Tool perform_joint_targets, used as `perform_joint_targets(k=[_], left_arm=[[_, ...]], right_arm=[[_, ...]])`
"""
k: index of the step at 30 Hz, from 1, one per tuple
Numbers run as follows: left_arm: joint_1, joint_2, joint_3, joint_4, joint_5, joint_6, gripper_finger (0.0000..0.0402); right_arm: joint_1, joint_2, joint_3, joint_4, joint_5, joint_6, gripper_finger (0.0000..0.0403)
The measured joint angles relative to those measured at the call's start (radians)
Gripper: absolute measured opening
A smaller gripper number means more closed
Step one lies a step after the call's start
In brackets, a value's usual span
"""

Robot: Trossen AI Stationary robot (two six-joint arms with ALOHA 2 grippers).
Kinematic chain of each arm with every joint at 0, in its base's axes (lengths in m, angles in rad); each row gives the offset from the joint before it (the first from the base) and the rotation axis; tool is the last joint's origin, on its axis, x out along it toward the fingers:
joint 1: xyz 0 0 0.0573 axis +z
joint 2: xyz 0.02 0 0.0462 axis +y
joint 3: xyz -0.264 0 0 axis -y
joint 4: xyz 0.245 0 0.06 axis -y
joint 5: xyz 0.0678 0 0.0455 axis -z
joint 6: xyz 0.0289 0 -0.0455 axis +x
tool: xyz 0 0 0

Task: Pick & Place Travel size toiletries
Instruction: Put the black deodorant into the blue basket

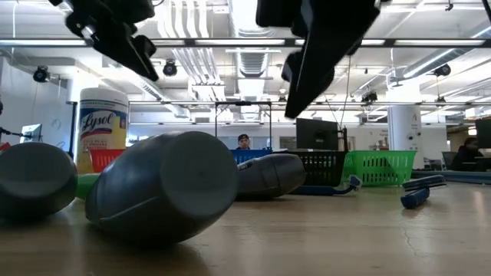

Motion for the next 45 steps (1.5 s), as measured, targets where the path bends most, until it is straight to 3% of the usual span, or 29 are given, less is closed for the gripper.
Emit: perform_joint_targets(k=[6, 10, 23, 38, 45], left_arm=[[0.000, -0.056, 0.000, -0.031, 0.101, -0.082, 0.0188], [0.000, -0.071, 0.000, -0.047, 0.121, -0.105, 0.0188], [-0.012, -0.067, -0.001, -0.086, 0.122, -0.123, 0.0188], [-0.011, -0.048, -0.018, -0.055, 0.120, -0.126, 0.0188], [-0.011, -0.020, -0.018, -0.044, 0.118, -0.125, 0.0188]], right_arm=[[-0.001, 0.000, -0.076, 0.084, 0.124, 0.038, 0.0324], [0.000, 0.015, -0.117, 0.213, 0.122, -0.004, 0.0334], [-0.003, 0.152, -0.115, 0.238, 0.131, -0.054, 0.0348], [-0.024, 0.193, -0.059, 0.242, 0.125, -0.086, 0.0302], [-0.027, 0.209, -0.058, 0.231, 0.065, -0.091, 0.0262]])
